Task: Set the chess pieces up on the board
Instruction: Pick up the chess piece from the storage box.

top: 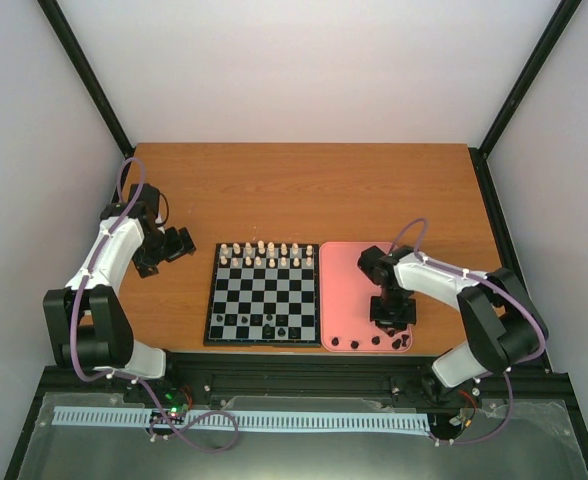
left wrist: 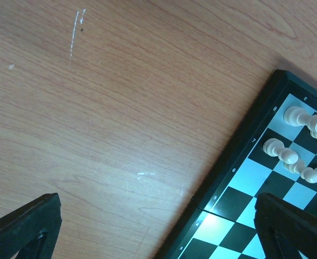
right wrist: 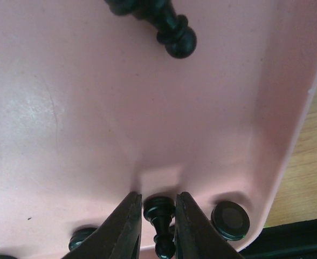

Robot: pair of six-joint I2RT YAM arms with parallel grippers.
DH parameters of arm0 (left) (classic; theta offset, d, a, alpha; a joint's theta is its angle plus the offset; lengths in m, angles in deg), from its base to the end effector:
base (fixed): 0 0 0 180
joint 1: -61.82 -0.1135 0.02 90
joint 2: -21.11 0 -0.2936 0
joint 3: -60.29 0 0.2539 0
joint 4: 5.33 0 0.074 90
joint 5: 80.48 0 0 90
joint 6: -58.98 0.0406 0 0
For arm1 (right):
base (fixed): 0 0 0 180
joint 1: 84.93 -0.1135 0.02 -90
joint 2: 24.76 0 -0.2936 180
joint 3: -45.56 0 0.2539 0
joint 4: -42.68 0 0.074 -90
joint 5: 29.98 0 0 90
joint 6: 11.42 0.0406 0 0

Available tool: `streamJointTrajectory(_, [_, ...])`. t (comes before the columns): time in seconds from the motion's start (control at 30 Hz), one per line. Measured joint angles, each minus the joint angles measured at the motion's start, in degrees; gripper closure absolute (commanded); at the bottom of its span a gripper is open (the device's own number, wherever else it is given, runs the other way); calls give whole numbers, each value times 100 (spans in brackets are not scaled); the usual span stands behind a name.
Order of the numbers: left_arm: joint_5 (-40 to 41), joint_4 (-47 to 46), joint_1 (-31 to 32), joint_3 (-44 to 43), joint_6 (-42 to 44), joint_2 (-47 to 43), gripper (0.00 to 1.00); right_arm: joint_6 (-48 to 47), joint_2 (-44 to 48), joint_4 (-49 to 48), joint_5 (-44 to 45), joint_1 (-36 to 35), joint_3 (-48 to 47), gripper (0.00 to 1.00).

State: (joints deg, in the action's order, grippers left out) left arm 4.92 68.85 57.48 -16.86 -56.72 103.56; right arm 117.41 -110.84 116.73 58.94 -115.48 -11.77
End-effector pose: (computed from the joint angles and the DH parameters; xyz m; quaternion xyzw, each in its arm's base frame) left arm 0.2547 0.0161 0.2686 -0.2543 0.9619 -0.0562 0.0826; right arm 0.1694 0.1009 0.1725 -0.0728 -0.9911 0.0557 0.0970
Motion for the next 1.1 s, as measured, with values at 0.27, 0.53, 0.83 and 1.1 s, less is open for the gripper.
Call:
streamJointTrajectory(0.27, [31,-7,2,0,0,0,0,-33,-151,-129,-28,7,-184,83])
streamJointTrajectory(0.53, [33,-7,2,0,0,0,0,-68,-326,-240,-68,9,-385,76])
streamJointTrajectory(0.83, [31,-7,2,0,0,0,0,-42,-50,-61,-90,9,-216,73])
streamJointTrajectory(1.1, [31,-7,2,0,-2,0,0,-44,28,-66,-203,9,-63,72])
